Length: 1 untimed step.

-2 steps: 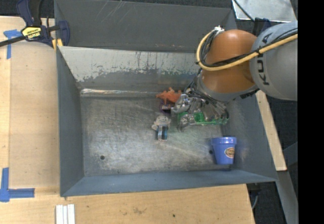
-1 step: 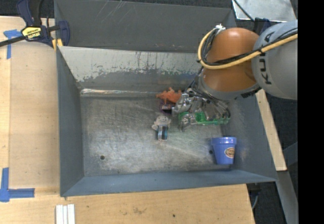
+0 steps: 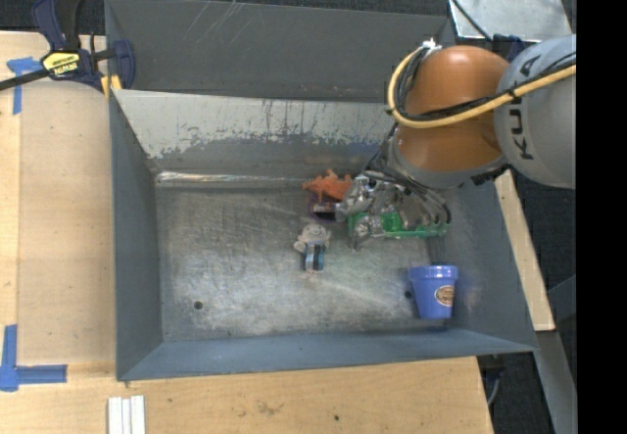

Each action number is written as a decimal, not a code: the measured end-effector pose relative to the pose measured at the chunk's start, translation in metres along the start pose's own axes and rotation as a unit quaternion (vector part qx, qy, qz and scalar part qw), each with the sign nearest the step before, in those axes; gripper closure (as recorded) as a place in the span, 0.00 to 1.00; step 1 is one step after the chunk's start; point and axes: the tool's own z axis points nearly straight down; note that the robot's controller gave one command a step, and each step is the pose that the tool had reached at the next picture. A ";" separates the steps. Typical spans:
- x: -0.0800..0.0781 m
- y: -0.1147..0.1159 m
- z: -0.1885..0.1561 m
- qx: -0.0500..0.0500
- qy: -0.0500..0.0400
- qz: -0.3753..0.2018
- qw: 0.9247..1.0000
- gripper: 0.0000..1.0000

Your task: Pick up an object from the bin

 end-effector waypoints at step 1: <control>-0.001 0.000 -0.013 0.000 -0.002 0.000 1.000 1.00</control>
Offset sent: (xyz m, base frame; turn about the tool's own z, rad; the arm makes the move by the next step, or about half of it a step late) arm 0.0001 -0.0001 0.0259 0.0000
